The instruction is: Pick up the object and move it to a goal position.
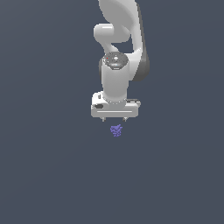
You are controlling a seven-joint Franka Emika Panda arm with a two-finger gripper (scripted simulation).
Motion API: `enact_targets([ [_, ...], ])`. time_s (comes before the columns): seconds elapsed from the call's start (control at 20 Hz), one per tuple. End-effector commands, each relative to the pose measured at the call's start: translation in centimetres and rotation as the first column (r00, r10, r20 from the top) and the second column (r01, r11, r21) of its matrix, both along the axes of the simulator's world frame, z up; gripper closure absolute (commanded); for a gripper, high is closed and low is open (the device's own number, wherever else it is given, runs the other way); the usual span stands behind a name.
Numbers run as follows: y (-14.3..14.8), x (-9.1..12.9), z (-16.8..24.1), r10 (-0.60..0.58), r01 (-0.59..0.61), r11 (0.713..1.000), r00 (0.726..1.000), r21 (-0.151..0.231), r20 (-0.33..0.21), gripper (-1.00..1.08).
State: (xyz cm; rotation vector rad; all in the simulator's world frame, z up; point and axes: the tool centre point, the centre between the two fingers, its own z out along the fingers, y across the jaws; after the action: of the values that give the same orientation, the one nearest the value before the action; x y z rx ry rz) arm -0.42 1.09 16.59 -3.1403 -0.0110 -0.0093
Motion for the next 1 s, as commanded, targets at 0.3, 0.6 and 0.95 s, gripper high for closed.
enact_targets([
  [0.3, -0.35, -0.19, -0.23, 0.027, -0.027, 1.0, 1.0, -0.009, -0.003, -0.92],
  [0.6, -0.69, -0.36, -0.43, 0.053, -0.054, 0.998, 0.999, -0.017, -0.005, -0.92],
  [0.95, -0.57, -0.35, -0.58, 0.022, -0.022, 1.0, 1.0, -0.015, -0.005, -0.92],
])
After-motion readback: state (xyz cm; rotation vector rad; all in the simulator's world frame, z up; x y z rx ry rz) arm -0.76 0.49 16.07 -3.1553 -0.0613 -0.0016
